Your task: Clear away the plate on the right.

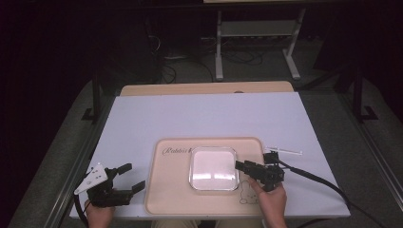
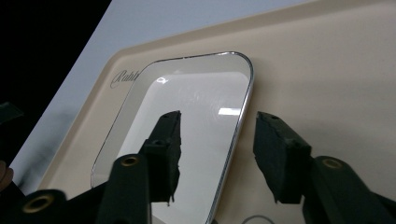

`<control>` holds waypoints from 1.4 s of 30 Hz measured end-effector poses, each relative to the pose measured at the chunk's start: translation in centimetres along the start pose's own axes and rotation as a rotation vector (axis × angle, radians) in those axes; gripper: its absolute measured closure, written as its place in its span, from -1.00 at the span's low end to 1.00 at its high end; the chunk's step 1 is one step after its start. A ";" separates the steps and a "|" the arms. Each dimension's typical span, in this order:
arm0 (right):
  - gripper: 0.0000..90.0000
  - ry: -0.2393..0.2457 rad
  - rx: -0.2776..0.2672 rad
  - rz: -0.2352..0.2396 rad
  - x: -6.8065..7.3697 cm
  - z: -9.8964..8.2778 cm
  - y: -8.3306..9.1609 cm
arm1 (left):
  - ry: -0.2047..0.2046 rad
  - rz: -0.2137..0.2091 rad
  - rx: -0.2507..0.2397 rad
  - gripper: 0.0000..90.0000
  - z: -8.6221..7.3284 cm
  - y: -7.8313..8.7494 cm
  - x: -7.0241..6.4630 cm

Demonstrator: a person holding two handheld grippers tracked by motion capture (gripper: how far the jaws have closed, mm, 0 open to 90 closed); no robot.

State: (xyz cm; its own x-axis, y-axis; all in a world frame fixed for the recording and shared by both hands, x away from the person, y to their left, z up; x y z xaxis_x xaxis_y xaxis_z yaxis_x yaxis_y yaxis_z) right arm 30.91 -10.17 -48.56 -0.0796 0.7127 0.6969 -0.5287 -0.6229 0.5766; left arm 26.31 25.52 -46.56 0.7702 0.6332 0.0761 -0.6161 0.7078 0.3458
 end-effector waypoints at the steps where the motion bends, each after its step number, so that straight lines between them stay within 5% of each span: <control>1: 0.09 0.010 -0.007 0.009 0.1 0.1 0.1 | 0.000 -0.002 0.001 -0.69 0.0 0.0 0.0; 17: -0.28 0.169 -0.074 0.052 0.1 1.8 1.1 | -0.001 -0.005 0.016 -0.69 -0.2 -0.3 0.0; 19: -0.32 0.225 -0.093 0.054 0.1 2.3 1.5 | 0.001 -0.004 0.016 -0.69 -0.2 -0.3 0.0; 33: -0.40 0.428 -0.188 -0.006 -1.5 4.5 5.0 | -0.005 -0.007 0.040 -0.69 -0.5 -0.6 -0.1; 42: -0.42 0.493 -0.224 -0.028 -3.1 5.1 6.9 | -0.006 -0.006 0.049 -0.69 -0.6 -0.7 -0.1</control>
State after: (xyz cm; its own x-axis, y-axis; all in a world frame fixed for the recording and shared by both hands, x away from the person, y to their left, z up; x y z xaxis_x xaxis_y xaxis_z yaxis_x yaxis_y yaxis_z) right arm 31.82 -18.38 -44.57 -0.4214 0.8283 0.3692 -0.6990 -0.5561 0.4496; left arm 26.61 25.18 -47.41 0.7752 0.6267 0.0794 -0.6022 0.6954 0.3921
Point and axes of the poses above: each handheld gripper's, and its own axes: y roughly backward along the jaws, z roughly out of its top, x roughly to its left, the point moved 9 cm from there along -y, roughly forward along the jaws, and after that the axes turned 14 degrees about -y, right-handed, at the moved point
